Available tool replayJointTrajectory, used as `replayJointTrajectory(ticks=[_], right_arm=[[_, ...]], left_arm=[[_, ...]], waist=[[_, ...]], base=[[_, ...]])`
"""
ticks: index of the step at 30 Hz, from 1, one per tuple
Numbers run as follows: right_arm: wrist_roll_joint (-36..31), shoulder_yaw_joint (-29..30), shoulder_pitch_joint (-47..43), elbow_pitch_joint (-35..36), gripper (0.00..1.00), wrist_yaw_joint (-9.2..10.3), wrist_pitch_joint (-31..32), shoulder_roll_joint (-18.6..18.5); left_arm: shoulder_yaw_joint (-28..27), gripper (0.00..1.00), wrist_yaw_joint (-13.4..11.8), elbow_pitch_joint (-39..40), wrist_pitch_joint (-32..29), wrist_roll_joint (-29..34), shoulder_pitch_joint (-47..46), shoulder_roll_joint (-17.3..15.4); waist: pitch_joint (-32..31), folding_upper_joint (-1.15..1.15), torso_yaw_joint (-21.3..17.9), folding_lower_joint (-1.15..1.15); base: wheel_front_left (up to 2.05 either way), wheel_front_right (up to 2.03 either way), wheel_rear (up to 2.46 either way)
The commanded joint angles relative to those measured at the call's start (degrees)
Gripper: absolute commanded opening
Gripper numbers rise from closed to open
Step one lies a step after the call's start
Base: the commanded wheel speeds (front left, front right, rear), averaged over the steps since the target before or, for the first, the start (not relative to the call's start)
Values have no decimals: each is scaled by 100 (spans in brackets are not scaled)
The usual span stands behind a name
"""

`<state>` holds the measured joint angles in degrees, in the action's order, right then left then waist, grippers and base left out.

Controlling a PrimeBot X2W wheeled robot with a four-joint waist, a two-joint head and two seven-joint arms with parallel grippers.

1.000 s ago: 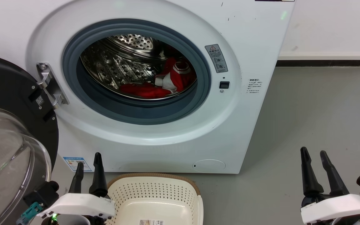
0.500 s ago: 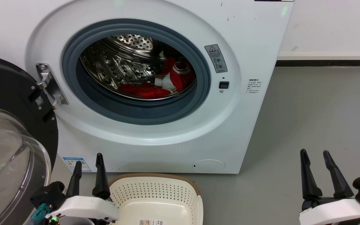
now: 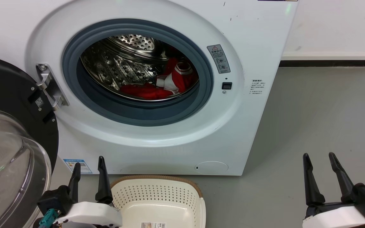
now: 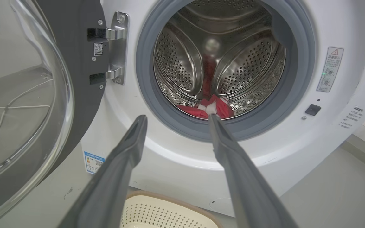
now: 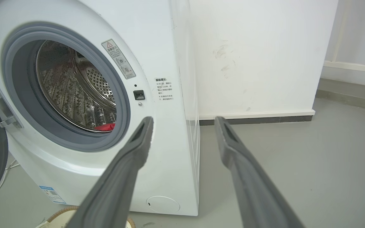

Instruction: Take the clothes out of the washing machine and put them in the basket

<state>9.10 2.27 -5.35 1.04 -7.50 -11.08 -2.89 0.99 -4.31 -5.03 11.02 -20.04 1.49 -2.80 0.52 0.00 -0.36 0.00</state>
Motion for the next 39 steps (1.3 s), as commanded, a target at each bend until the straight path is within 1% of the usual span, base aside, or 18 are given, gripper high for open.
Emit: replayJointTrajectory(ticks=[1, 26, 34, 39], right_arm=[[-137, 8, -50, 83, 100, 2, -47, 0], [-1125, 49, -282, 211, 100, 2, -327, 2], [-1373, 70, -332, 230, 100, 2, -411, 3], [-1264, 63, -346, 184, 100, 2, -416, 3]], left_arm=[[-1, 100, -31, 63, 55, 157, 10, -11], [87, 100, -123, 31, 338, 1197, 148, -12], [83, 100, -88, 10, 420, 1318, 191, -11], [49, 100, -8, -34, 420, 1221, 209, -11]], waist=[[2, 0, 3, 0], [-12, 0, 0, 0], [-16, 0, -2, 0], [-22, 0, -11, 0]], base=[[0, 0, 0], [0, 0, 0], [0, 0, 0], [0, 0, 0]])
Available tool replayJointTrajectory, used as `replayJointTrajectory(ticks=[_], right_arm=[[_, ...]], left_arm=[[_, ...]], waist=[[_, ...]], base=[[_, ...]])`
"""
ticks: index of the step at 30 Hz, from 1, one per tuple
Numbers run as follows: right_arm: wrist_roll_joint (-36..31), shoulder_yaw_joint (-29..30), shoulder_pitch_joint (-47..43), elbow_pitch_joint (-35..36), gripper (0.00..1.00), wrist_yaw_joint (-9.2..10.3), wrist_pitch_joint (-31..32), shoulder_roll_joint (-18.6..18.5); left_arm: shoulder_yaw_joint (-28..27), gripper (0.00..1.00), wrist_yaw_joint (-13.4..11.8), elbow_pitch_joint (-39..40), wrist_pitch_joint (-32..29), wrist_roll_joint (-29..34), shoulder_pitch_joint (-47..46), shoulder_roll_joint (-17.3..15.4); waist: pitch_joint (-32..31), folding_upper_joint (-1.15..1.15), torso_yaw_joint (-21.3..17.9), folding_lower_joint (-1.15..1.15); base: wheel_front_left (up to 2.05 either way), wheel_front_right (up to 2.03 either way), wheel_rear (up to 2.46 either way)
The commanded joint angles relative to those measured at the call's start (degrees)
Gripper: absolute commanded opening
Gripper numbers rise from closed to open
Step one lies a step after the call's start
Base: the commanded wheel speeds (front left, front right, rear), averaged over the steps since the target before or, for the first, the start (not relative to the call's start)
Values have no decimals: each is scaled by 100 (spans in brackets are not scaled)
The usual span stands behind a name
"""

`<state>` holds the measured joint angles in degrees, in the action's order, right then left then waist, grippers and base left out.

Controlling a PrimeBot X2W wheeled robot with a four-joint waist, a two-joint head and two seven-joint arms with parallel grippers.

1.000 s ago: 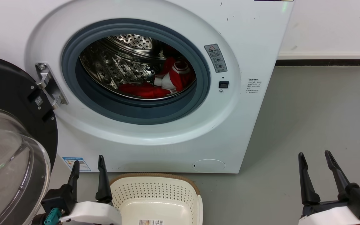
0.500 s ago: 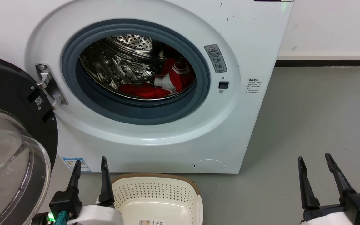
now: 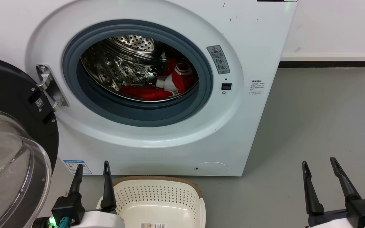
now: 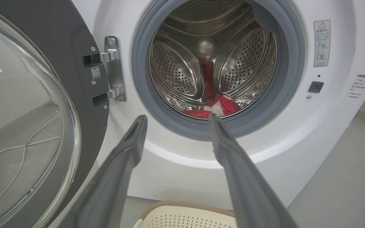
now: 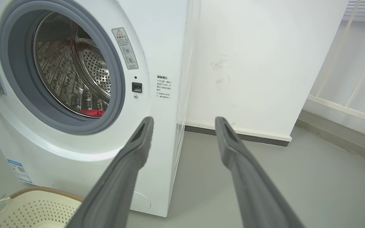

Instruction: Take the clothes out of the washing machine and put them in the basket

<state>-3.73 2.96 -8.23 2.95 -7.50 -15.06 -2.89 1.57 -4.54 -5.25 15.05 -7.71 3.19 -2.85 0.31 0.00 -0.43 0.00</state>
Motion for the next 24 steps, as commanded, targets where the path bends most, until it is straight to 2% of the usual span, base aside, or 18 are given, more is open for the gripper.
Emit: replayJointTrajectory(ticks=[1, 18, 24], right_arm=[[45, -13, -61, -16, 100, 2, -18, 3], [156, -34, -78, -73, 100, 2, -16, 3], [208, -45, -23, -74, 100, 2, -16, 4]], left_arm=[[-6, 100, 40, -31, 18, -47, 46, -5], [12, 100, 58, -212, 18, -130, 11, -5], [-37, 100, 155, -272, 18, -185, -158, -5]], waist=[[-1, 0, -8, 0], [28, 0, -2, 0], [87, 0, -26, 0]], base=[[0, 0, 0], [0, 0, 0], [0, 0, 0]])
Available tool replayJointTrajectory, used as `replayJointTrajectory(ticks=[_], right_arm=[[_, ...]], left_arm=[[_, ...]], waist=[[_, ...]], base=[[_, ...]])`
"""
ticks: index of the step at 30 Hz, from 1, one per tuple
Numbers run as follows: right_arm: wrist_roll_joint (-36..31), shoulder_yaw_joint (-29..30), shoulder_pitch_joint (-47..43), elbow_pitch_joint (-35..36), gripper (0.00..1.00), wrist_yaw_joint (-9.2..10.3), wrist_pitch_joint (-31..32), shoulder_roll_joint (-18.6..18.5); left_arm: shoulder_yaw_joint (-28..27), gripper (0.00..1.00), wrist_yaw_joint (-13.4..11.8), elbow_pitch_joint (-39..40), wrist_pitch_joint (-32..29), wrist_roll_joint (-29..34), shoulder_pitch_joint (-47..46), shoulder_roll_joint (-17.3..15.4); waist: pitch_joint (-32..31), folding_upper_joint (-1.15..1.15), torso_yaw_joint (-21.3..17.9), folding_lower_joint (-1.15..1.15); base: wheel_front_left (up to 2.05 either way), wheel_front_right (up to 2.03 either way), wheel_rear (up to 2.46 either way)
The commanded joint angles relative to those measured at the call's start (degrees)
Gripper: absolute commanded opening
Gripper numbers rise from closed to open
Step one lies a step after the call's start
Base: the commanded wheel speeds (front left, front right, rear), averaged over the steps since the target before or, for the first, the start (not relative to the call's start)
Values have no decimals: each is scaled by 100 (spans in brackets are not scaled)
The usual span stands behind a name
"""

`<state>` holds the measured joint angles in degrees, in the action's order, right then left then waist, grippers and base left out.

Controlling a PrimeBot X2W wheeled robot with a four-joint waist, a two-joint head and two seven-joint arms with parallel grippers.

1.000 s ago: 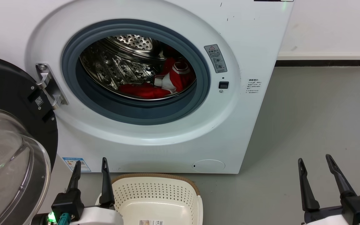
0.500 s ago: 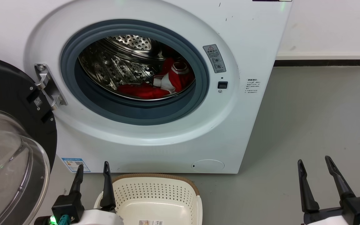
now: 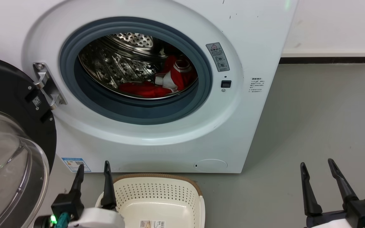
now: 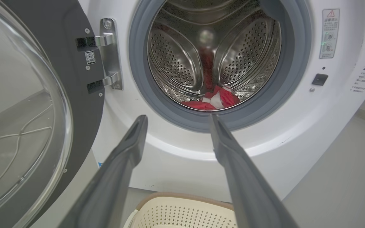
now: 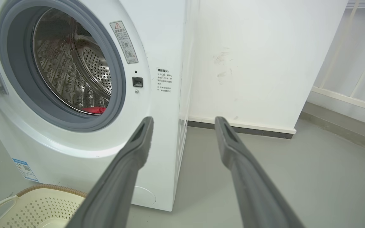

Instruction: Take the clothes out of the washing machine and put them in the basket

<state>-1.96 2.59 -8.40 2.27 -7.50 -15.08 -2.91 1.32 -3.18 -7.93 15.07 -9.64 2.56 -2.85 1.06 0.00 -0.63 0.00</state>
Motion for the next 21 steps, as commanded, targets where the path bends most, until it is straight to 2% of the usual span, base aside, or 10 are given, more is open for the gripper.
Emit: replayJointTrajectory(ticks=[1, 5, 6, 8, 17, 21], right_arm=[[43, -31, 13, 0, 100, 2, -14, 5], [45, -148, 126, 42, 100, 2, -14, 6], [59, -193, 205, 68, 100, 2, -14, 5], [71, -236, 296, 62, 100, 2, -14, 6], [191, -303, 915, 76, 100, 3, -14, 6], [317, -301, 1164, 108, 100, 3, -14, 8]], left_arm=[[-33, 100, 73, -53, 16, 5, -165, -5], [-112, 100, 338, -412, 15, 168, -652, -7], [-137, 100, 461, -641, 16, 270, -1026, -71], [-184, 100, 552, -942, 15, 326, -1419, -118], [-150, 100, 797, -3012, 15, 531, -3695, -659], [-59, 100, 869, -3939, -179, 560, -4730, -901]], waist=[[36, 0, -16, 0], [232, 0, -104, 0], [373, 0, -176, 0], [549, 0, -275, 0], [1554, 0, -852, 0], [2015, 0, -1100, 0]], base=[[0, 0, 0], [0, 0, 0], [0, 0, 0], [0, 0, 0], [0, 0, 0], [0, 0, 0]])
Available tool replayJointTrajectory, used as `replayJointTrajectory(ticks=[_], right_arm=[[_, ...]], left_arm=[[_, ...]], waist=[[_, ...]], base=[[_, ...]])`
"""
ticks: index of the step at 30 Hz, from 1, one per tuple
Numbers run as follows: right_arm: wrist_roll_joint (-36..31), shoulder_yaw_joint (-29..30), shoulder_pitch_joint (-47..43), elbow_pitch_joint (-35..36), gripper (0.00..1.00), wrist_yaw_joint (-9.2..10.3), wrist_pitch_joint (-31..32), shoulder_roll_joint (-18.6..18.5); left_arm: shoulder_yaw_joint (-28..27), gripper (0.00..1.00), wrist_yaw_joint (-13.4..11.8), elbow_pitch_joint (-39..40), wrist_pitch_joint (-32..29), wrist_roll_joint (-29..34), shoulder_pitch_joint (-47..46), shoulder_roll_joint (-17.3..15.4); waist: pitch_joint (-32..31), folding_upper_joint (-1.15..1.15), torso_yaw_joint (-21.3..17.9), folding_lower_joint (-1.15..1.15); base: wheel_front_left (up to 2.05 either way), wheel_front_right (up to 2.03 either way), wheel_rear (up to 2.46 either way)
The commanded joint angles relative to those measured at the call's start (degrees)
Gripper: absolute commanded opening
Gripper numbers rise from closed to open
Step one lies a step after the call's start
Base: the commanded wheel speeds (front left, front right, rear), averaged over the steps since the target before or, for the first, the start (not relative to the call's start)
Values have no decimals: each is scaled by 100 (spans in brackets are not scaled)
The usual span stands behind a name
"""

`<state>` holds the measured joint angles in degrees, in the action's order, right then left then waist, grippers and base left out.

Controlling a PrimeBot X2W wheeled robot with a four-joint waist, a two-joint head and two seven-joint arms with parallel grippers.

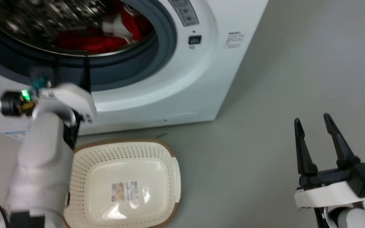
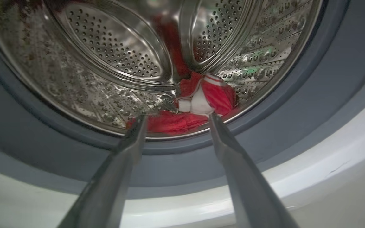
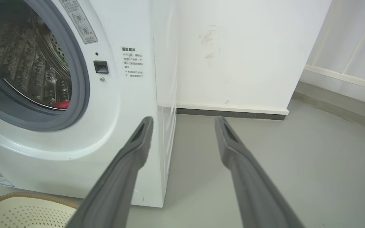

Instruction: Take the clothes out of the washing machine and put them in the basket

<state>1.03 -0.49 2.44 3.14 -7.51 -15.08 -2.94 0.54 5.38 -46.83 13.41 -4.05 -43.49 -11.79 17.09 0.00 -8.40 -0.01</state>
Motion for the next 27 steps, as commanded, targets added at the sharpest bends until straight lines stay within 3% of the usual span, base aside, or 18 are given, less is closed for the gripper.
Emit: replayJointTrajectory(ticks=[1, 12, 17, 27], right_arm=[[59, -7, 138, 26, 100, 4, -14, 11], [412, -162, 717, 141, 100, 4, -14, 15], [591, -202, 902, 213, 100, 4, -14, 15], [887, -385, 1105, 291, 100, 4, -14, 14]], left_arm=[[39, 100, 20, -218, -84, 28, -367, -85], [235, 100, 157, -1560, -1321, 76, -2586, -894], [416, 100, 192, -1898, -2326, 70, -3575, -1324], [994, 100, 200, -2104, -3904, -208, -4703, -1764]], waist=[[535, 0, -388, 1], [1646, 0, -987, 1], [2151, 0, -1214, 1], [2702, 0, -1507, 1]], base=[[0, 0, 0], [0, 0, 0], [0, 0, 0], [0, 0, 0]])
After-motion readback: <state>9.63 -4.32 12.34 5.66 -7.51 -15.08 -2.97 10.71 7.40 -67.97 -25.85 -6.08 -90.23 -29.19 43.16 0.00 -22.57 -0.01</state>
